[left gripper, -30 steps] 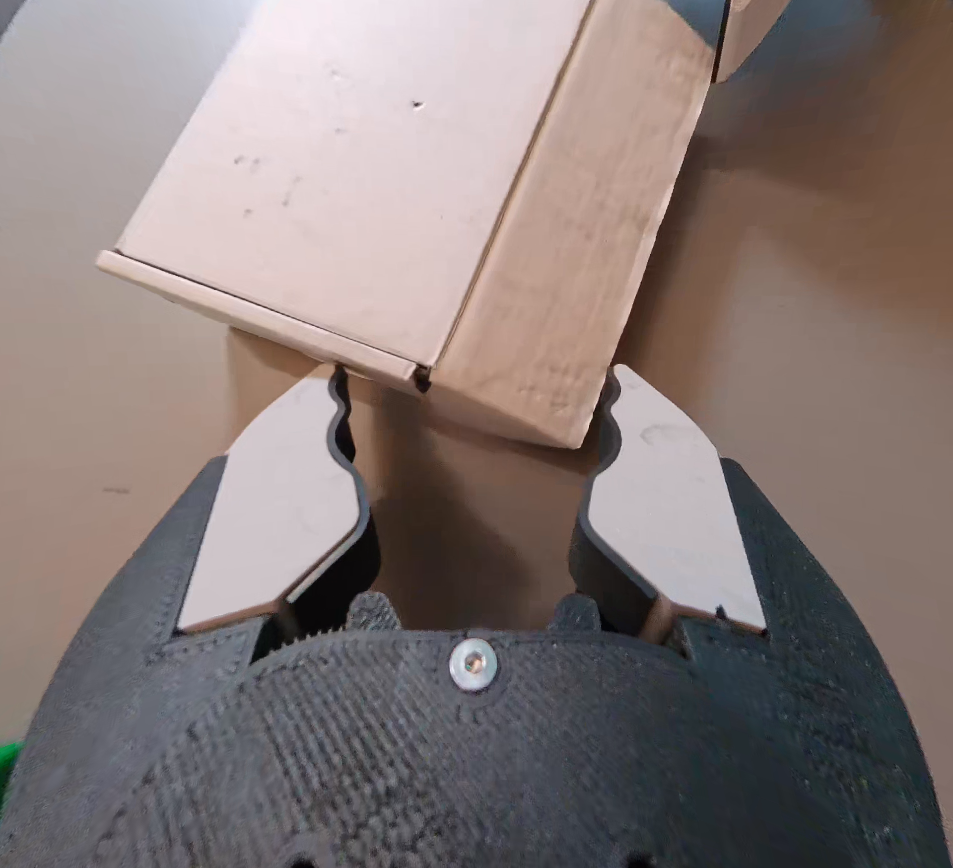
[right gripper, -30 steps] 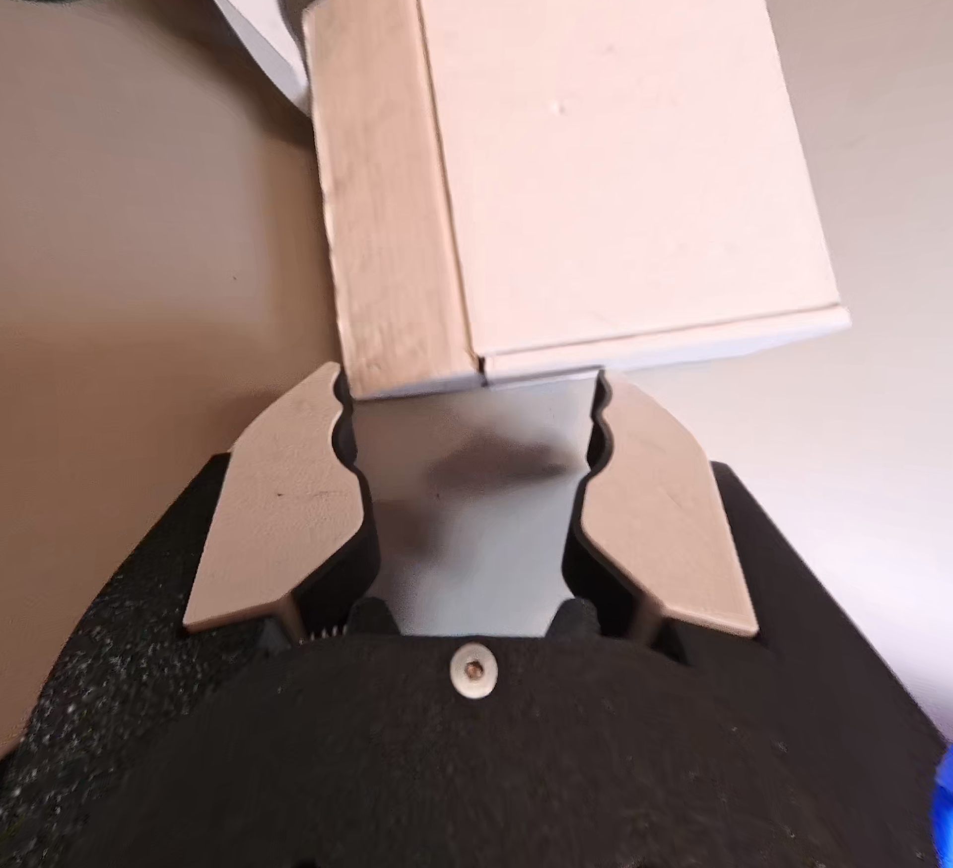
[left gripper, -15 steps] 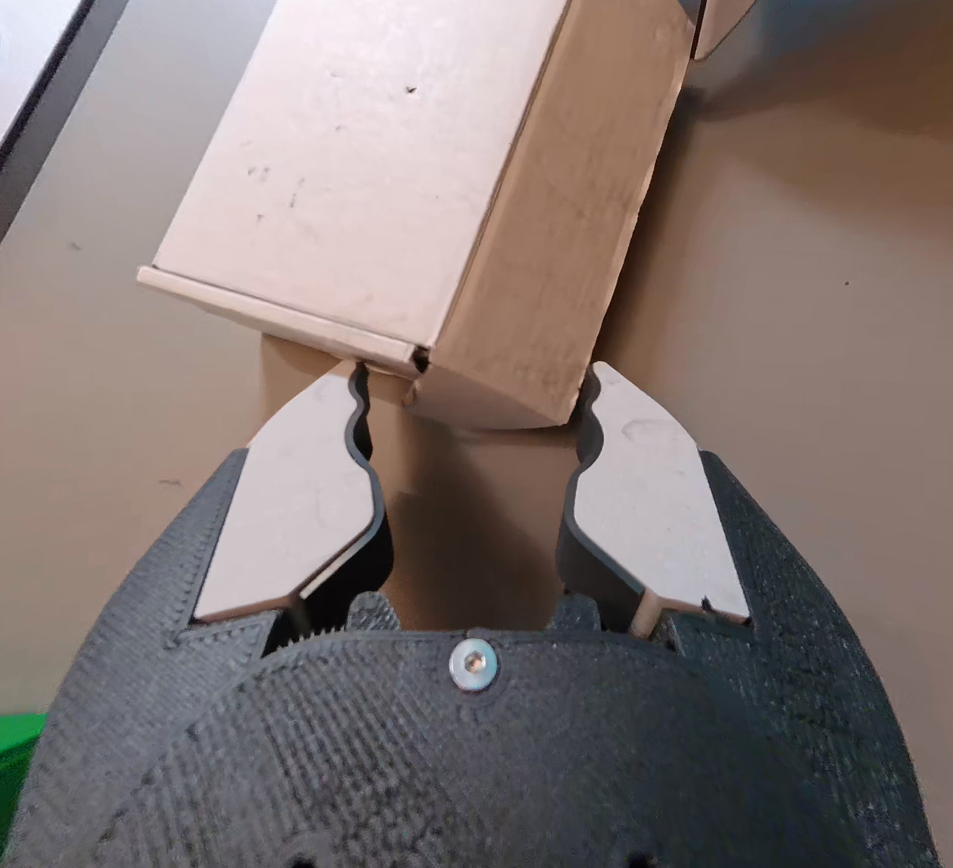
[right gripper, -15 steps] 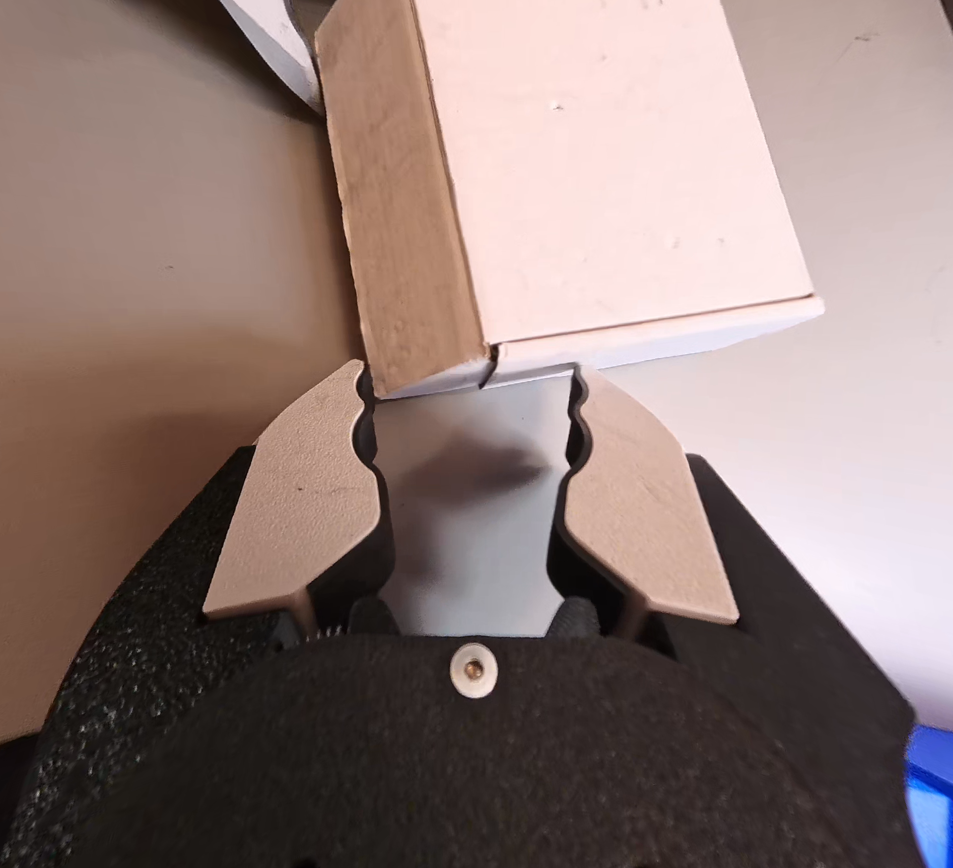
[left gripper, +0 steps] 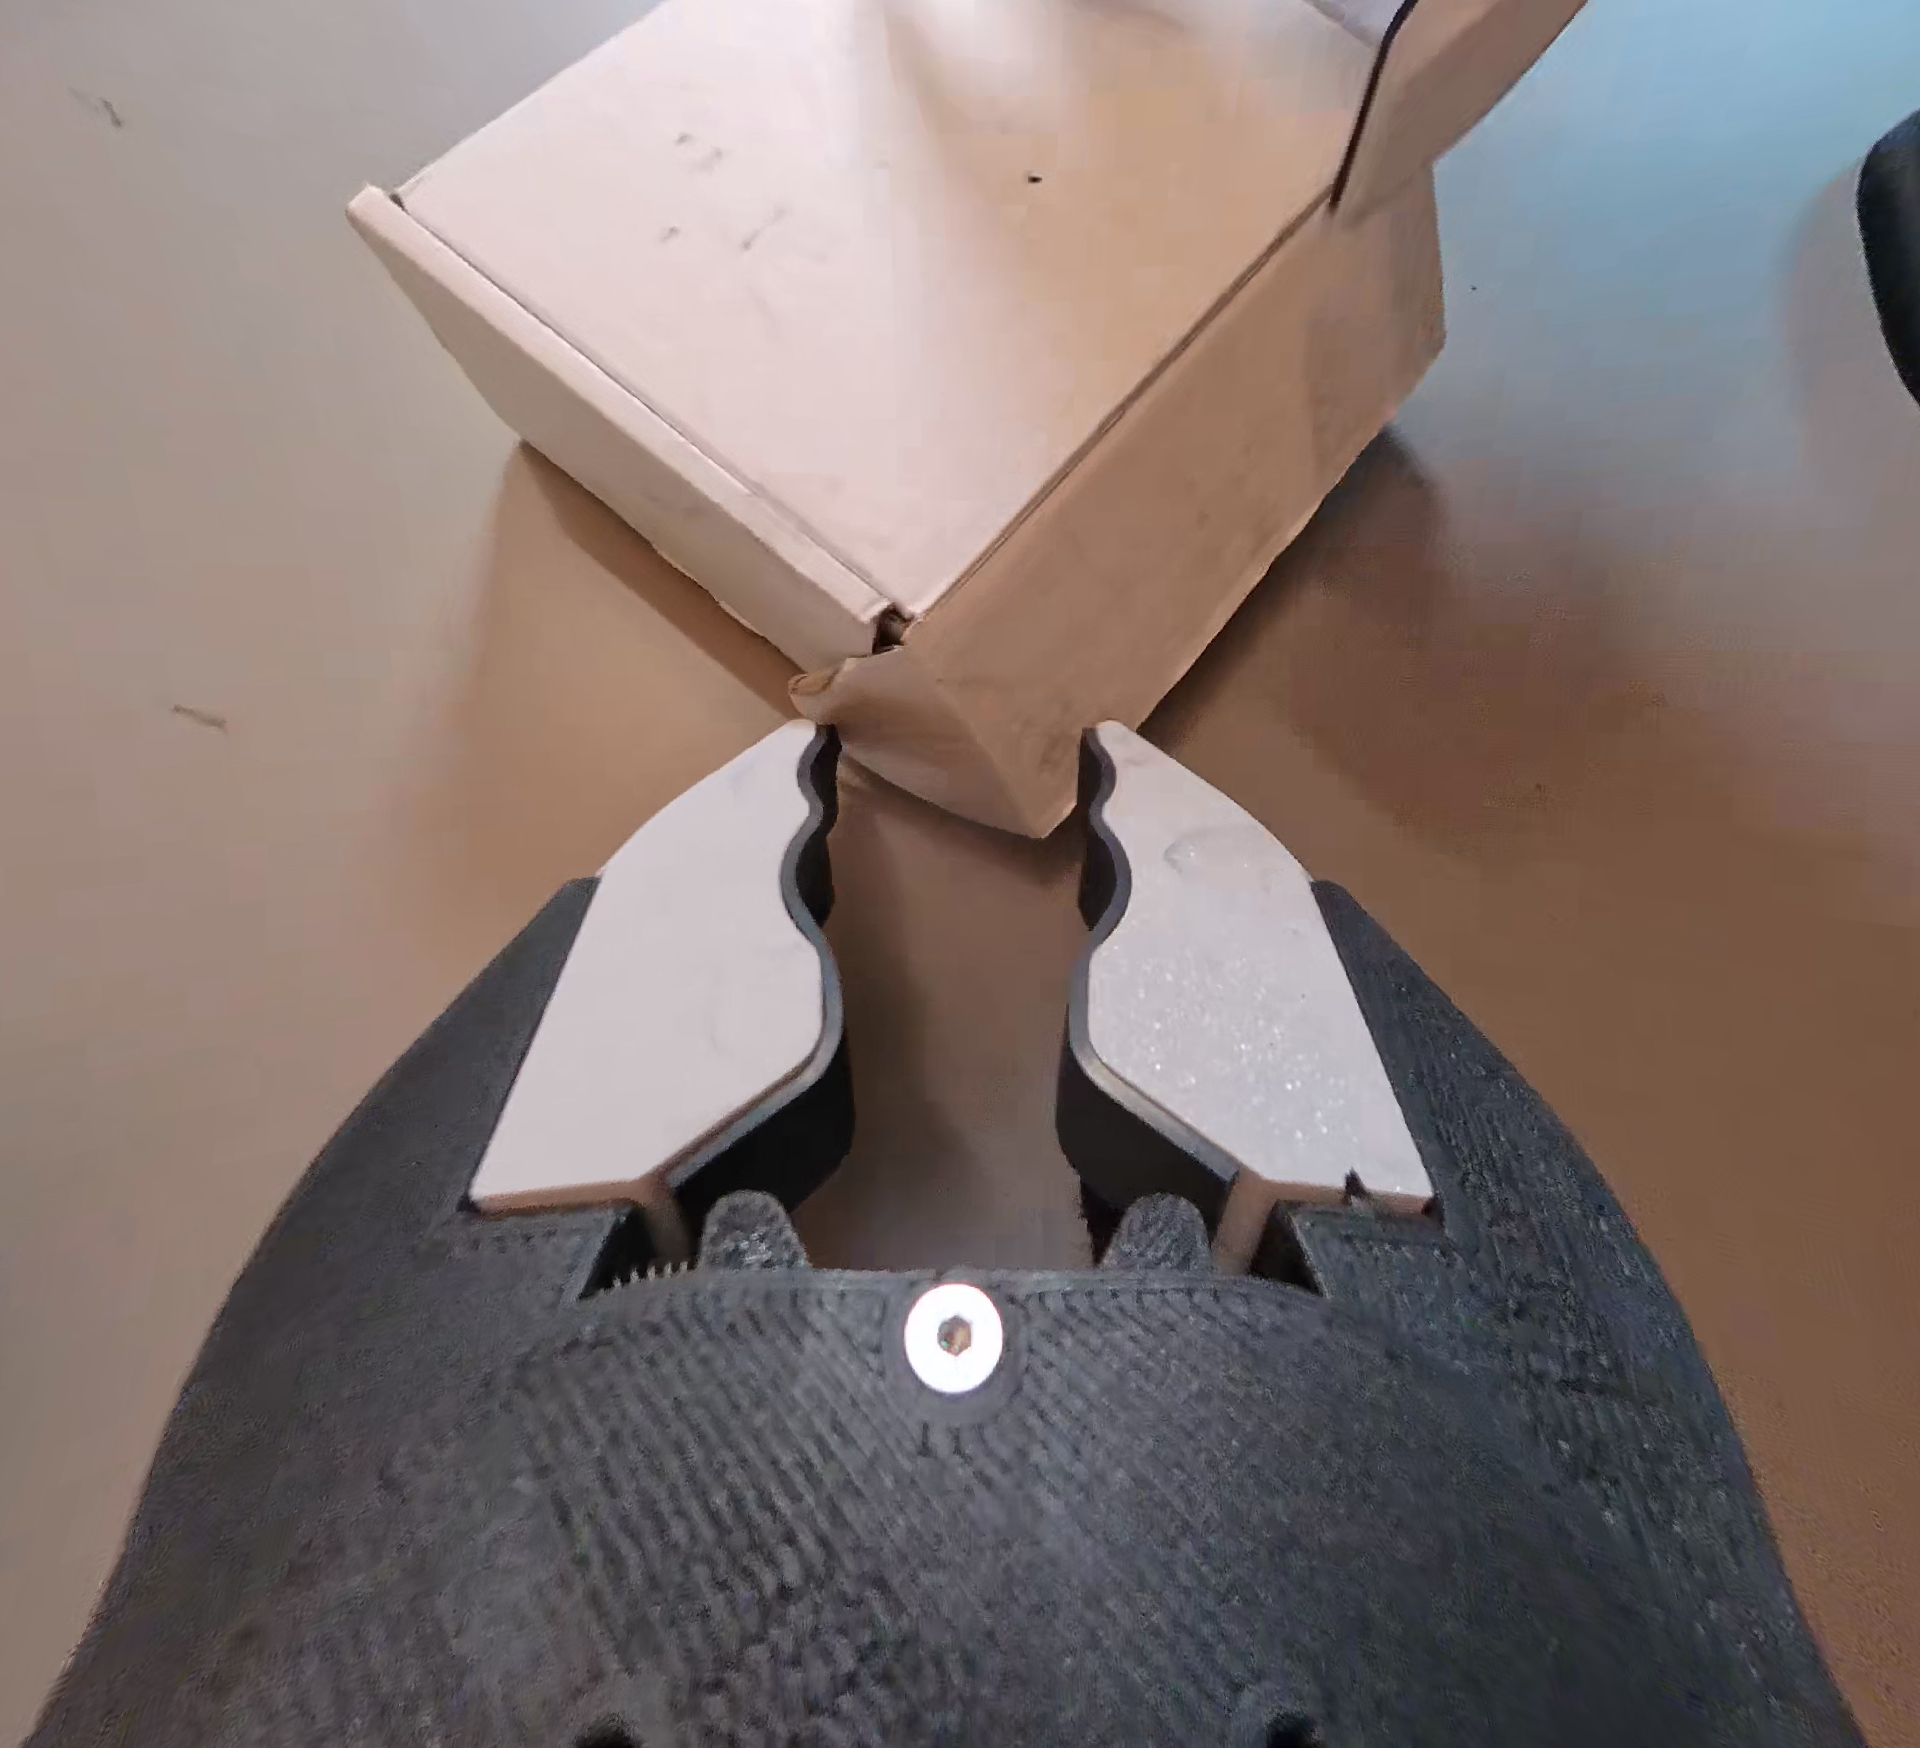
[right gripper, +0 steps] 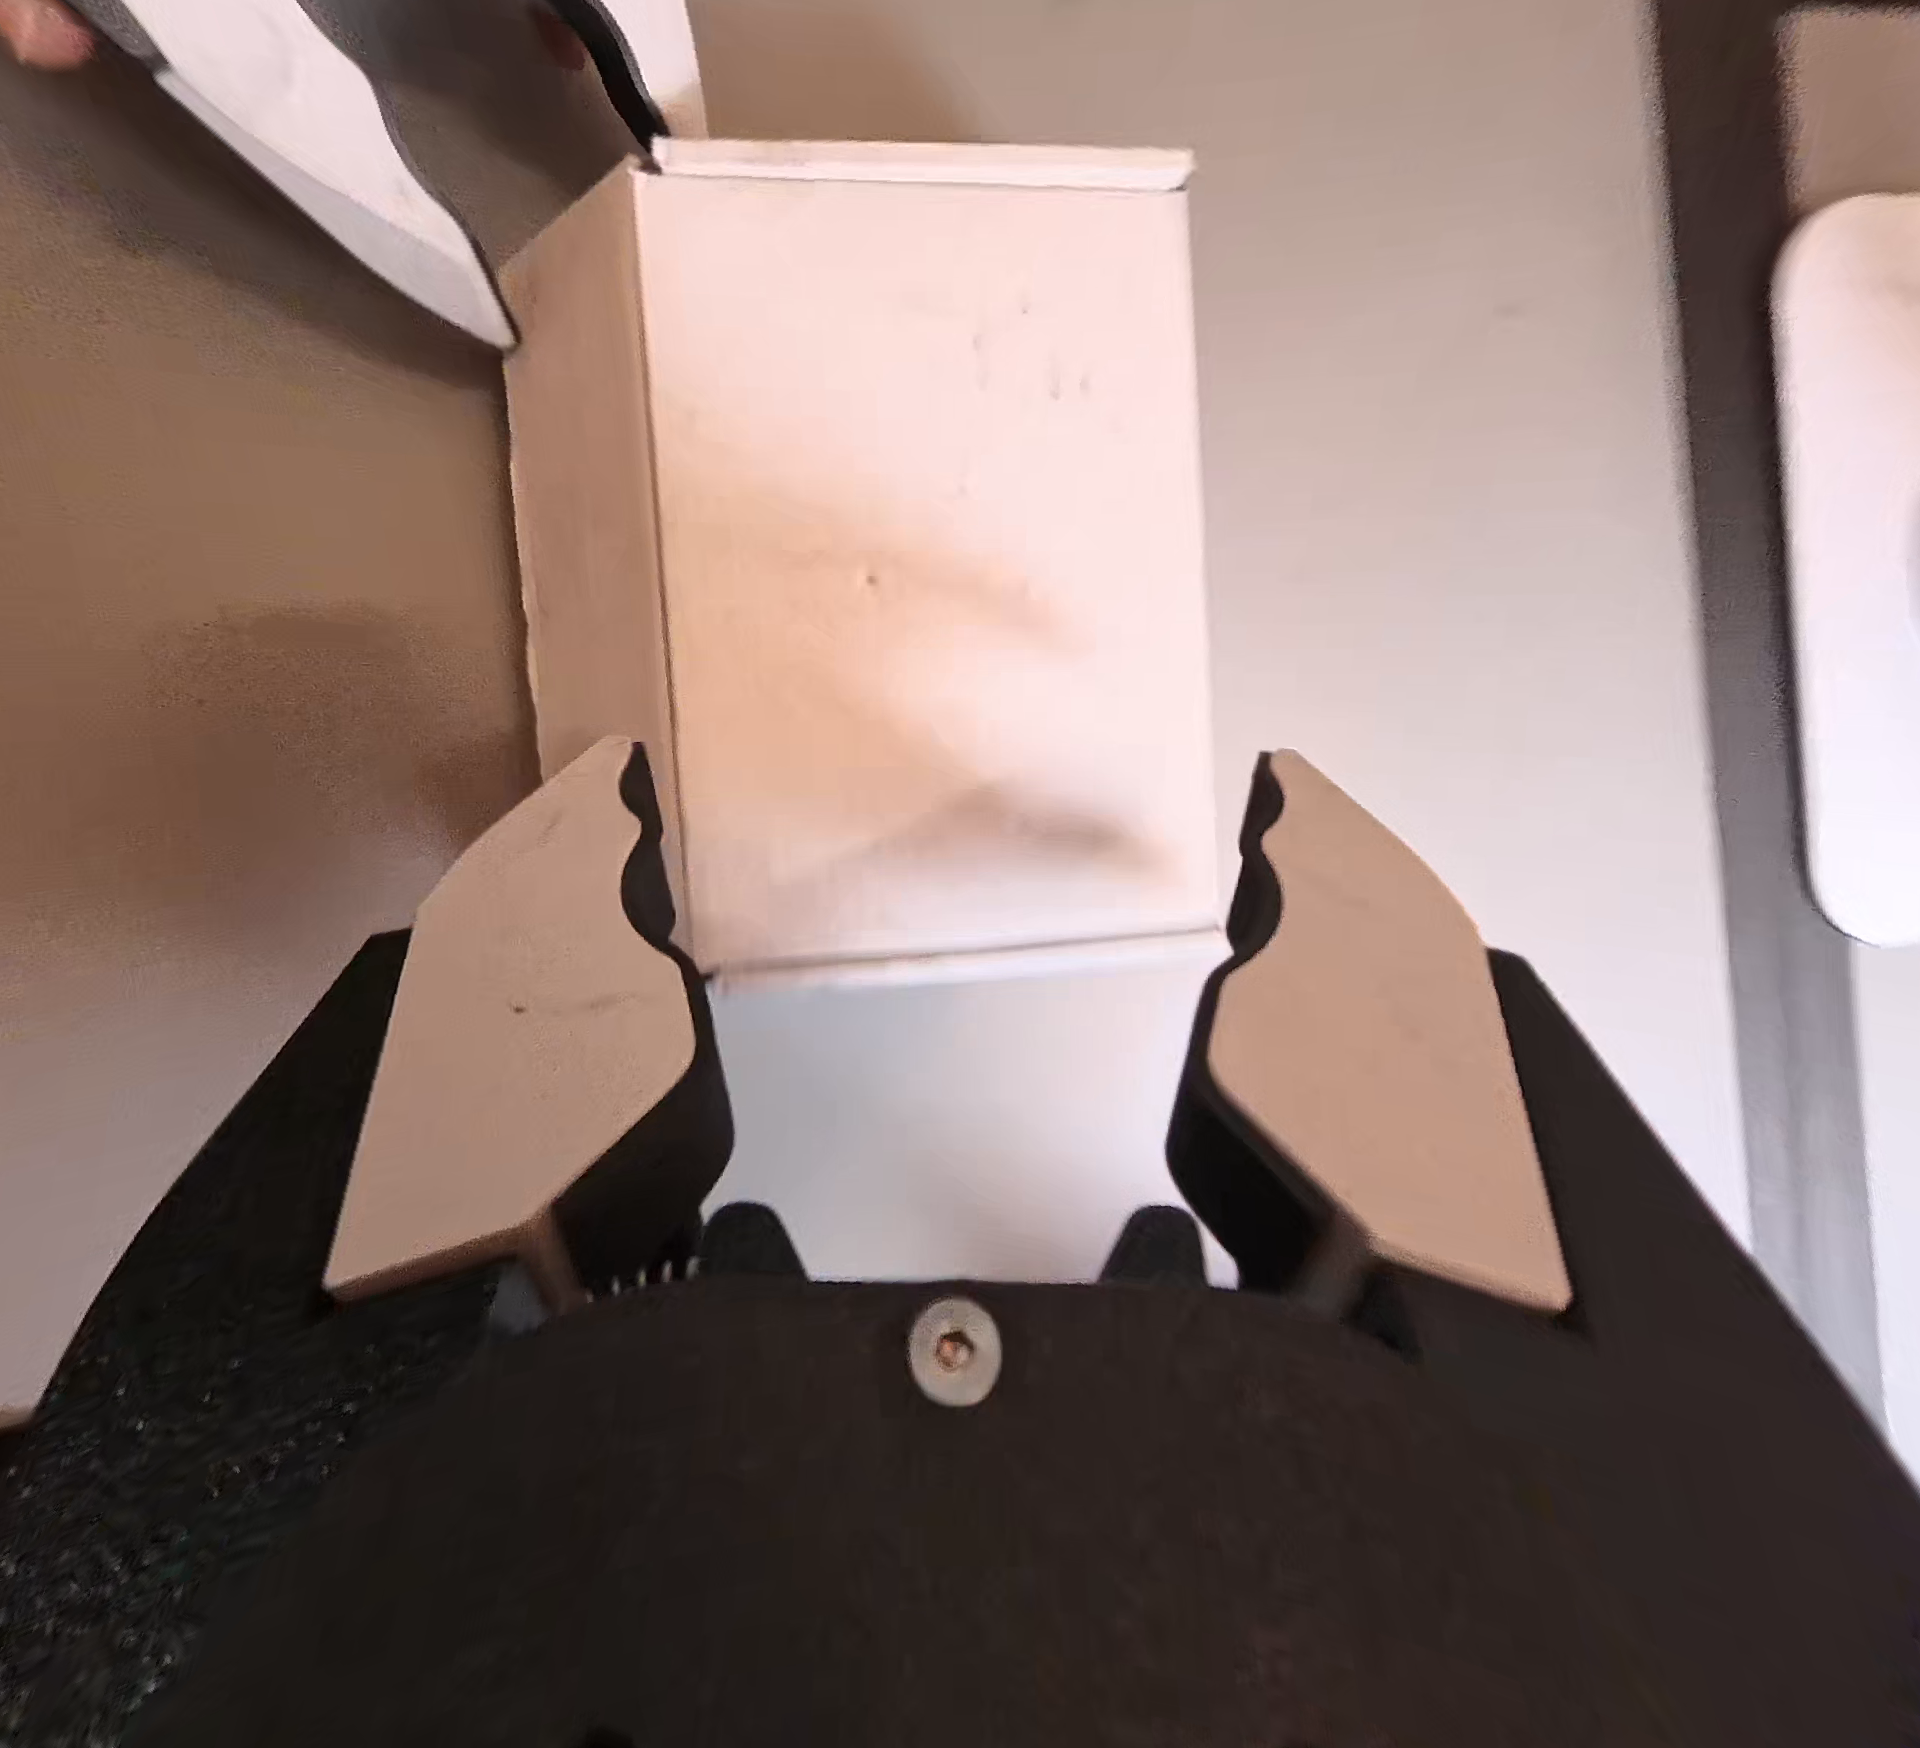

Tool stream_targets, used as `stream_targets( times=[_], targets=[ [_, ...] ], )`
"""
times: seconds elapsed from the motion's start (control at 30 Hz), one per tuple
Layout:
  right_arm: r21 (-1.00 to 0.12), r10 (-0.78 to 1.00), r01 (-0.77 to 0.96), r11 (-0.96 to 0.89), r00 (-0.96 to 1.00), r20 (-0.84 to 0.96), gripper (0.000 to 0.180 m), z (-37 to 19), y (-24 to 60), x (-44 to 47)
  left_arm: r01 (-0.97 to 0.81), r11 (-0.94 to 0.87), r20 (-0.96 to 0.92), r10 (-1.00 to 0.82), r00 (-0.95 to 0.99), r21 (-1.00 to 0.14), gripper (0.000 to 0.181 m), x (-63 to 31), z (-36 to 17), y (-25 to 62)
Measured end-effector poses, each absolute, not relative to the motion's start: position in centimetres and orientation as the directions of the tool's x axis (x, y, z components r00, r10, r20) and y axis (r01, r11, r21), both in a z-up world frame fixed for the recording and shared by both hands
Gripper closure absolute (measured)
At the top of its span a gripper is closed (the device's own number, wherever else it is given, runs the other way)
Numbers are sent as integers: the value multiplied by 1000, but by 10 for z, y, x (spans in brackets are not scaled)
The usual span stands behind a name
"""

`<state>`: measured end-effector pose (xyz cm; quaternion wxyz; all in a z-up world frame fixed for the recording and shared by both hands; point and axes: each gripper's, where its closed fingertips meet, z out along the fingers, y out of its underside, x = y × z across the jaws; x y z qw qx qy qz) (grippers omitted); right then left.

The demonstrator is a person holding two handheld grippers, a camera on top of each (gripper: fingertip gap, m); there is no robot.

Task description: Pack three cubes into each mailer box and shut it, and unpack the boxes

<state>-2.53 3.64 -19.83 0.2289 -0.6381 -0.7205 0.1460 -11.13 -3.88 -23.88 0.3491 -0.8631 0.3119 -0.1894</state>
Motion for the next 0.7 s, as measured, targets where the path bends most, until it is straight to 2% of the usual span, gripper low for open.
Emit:
stream_targets(
  times=[0.1, 0.17, 0.6, 0.7],
  targets=[
    [-394, 989, 907, 149, -134, 66, 65, -222, 35, -35, -382, -594, 130, -642, 756, -708, 141, -109, -241, -37],
    [-364, 989, 919, 150, -145, 42, 63, -225, 36, -37, -370, -609, 140, -627, 766, -702, 142, -109, -242, -36],
    [-327, 988, 933, 151, -148, 35, 62, -227, 37, -37, -360, -634, 159, -611, 776, -684, 150, -110, -241, -39],
    [-336, 989, 931, 146, -141, 37, 62, -228, 37, -37, -337, -630, 152, -593, 791, -700, 136, -115, -241, -32]
  ],
)
